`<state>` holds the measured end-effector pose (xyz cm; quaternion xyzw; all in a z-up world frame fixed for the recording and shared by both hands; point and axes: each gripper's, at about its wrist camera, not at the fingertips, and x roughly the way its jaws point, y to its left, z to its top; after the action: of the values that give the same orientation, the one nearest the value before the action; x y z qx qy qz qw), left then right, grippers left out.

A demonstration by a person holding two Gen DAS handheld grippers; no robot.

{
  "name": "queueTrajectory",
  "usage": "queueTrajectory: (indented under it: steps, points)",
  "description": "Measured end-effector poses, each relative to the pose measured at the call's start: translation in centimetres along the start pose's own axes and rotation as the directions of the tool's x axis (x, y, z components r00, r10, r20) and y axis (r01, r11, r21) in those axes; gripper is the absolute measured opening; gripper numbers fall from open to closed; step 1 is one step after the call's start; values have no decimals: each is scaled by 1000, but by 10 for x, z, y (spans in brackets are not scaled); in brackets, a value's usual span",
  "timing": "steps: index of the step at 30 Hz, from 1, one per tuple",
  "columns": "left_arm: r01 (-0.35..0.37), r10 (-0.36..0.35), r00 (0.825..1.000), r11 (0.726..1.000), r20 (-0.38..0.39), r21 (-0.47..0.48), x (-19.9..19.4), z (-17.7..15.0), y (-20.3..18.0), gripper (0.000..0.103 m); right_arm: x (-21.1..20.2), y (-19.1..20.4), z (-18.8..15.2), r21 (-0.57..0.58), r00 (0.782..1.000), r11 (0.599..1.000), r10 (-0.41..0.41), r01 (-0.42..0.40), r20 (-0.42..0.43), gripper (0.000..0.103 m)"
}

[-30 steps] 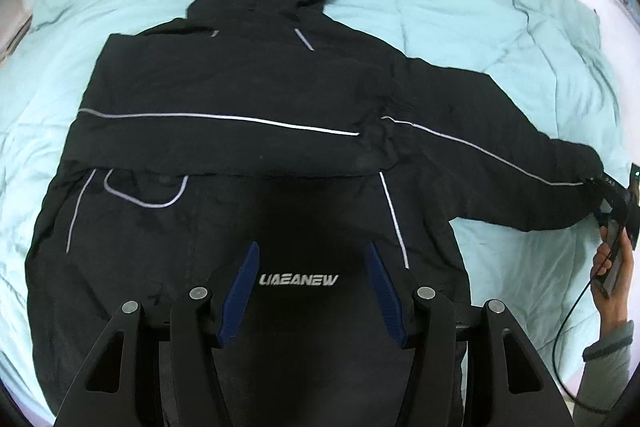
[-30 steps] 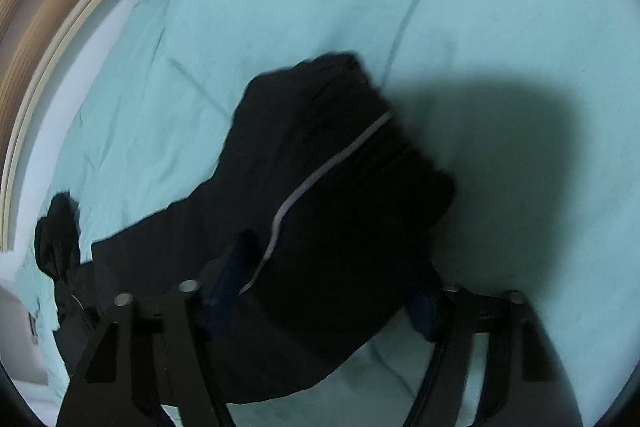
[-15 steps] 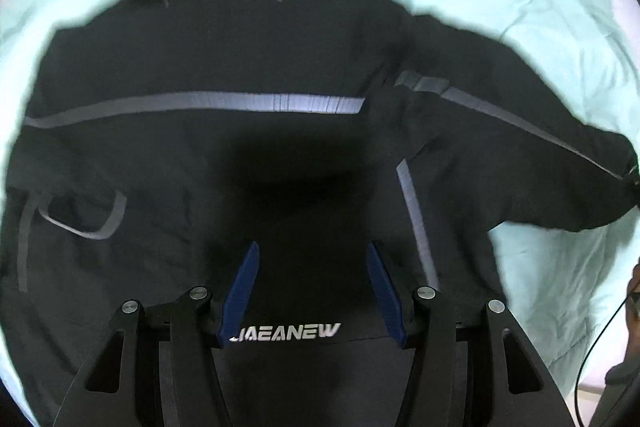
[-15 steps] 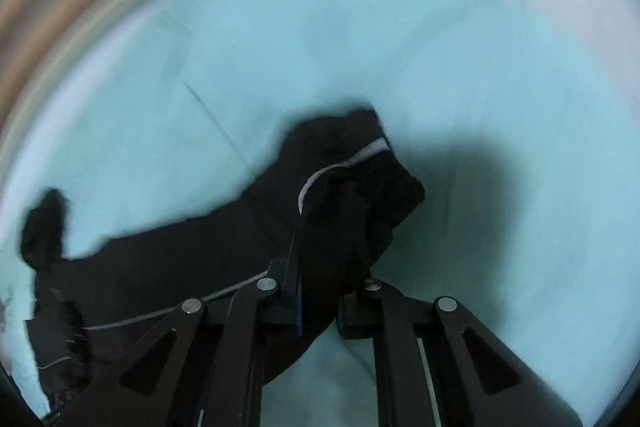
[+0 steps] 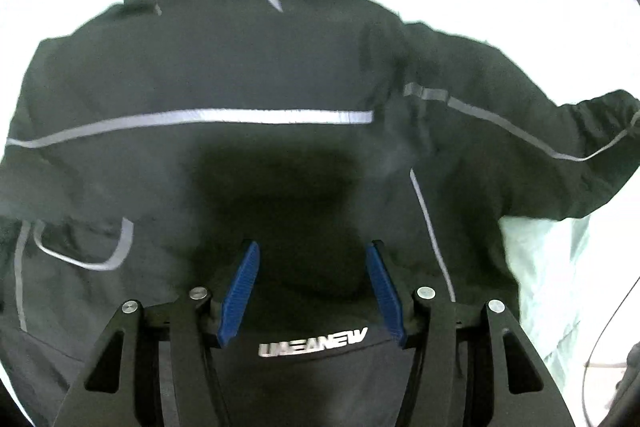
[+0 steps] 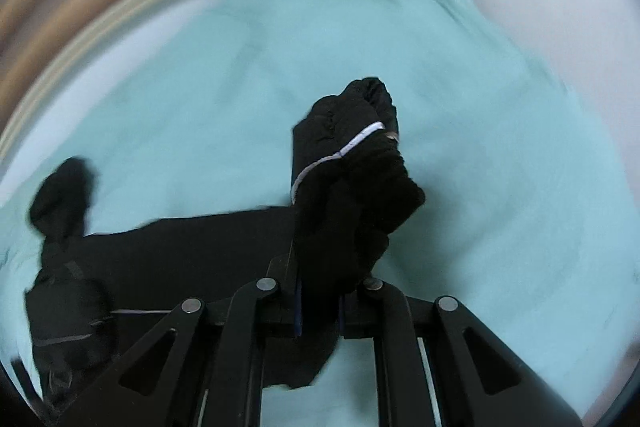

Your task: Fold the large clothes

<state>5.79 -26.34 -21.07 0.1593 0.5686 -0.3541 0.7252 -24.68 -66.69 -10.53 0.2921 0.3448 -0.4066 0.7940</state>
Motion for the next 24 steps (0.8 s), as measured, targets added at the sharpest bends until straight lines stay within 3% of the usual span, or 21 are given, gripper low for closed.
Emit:
queueTrajectory:
  steps: [7, 12, 15, 24]
  points:
    - [12, -6, 991, 999, 131, -46, -58, 13, 60, 58, -35, 180, -16, -264, 992, 959, 118, -105, 34, 13]
    - [-5, 23, 984, 994, 176, -106, -75, 19, 122, 58, -49, 302, -51, -466, 986, 876, 161, -121, 47, 13]
    - [-13, 42, 981, 988, 188, -153, -83, 14, 155, 58, -44, 379, -85, -558, 980, 813, 201, -166, 2, 13]
    - [-44, 95, 979, 963, 182, -266, -83, 1, 222, 58, -1, 523, -173, -691, 933, 629, 290, -355, -216, 13]
